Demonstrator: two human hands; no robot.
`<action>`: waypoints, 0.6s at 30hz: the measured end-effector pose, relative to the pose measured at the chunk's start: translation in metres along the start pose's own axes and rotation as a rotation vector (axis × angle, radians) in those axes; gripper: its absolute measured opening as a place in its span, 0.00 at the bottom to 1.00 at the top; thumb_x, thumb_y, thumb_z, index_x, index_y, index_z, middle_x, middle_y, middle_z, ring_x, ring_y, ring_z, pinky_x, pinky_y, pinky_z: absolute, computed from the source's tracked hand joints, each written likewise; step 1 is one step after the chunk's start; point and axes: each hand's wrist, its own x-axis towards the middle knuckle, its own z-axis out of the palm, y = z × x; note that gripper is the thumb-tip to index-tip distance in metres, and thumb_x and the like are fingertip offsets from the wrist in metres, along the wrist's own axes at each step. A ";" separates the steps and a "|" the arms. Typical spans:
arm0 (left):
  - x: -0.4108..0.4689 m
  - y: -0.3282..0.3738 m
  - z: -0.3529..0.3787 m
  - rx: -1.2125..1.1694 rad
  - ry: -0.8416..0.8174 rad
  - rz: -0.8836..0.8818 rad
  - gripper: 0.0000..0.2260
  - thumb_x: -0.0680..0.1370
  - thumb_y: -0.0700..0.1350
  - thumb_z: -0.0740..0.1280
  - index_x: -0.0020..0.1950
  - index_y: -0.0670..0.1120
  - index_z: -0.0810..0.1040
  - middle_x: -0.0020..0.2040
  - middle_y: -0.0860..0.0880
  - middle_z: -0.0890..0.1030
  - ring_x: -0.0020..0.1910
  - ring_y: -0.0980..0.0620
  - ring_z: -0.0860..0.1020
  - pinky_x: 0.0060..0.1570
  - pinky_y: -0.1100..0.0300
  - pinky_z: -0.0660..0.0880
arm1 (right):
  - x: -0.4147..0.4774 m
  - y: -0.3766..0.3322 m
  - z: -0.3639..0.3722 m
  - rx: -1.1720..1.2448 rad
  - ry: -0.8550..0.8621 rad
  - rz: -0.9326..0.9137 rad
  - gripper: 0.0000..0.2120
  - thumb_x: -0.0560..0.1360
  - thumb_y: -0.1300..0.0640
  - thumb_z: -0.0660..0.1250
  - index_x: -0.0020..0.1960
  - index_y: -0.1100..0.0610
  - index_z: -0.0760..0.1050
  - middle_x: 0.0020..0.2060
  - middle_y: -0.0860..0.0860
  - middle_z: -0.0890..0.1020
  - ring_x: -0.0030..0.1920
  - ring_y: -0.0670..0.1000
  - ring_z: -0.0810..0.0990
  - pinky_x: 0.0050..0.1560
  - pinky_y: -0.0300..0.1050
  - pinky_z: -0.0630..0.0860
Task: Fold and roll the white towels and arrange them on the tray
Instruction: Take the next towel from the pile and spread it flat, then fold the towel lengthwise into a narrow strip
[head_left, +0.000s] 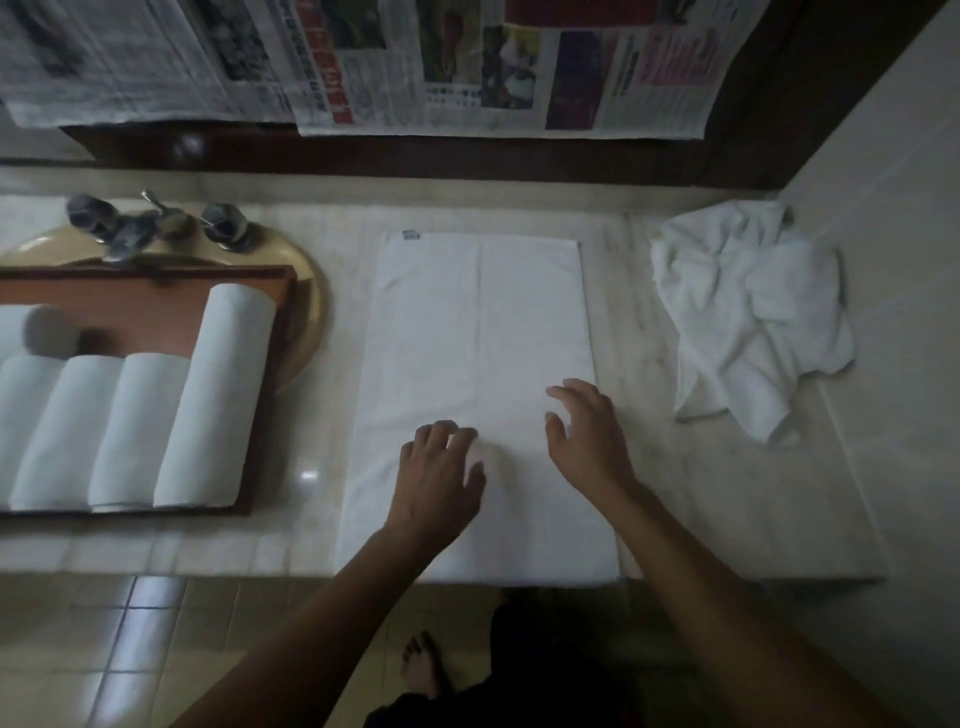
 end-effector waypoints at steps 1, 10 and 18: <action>0.012 0.011 0.001 -0.018 0.010 -0.006 0.18 0.80 0.50 0.68 0.68 0.47 0.77 0.64 0.46 0.78 0.63 0.43 0.75 0.60 0.47 0.74 | 0.019 0.003 -0.003 0.002 -0.002 0.008 0.17 0.77 0.60 0.69 0.65 0.59 0.80 0.68 0.58 0.77 0.68 0.60 0.75 0.70 0.53 0.71; 0.092 0.093 0.026 -0.139 -0.021 -0.087 0.17 0.82 0.51 0.66 0.69 0.47 0.75 0.64 0.48 0.77 0.61 0.47 0.75 0.60 0.51 0.76 | 0.206 0.034 -0.024 -0.073 -0.044 0.034 0.18 0.80 0.60 0.64 0.70 0.59 0.74 0.68 0.58 0.75 0.67 0.59 0.74 0.68 0.48 0.70; 0.125 0.135 0.059 -0.078 -0.058 -0.147 0.18 0.81 0.56 0.64 0.67 0.48 0.73 0.62 0.48 0.74 0.58 0.46 0.72 0.57 0.50 0.75 | 0.320 0.052 -0.017 -0.119 -0.092 0.095 0.16 0.82 0.54 0.67 0.66 0.60 0.77 0.64 0.59 0.77 0.63 0.60 0.77 0.64 0.49 0.73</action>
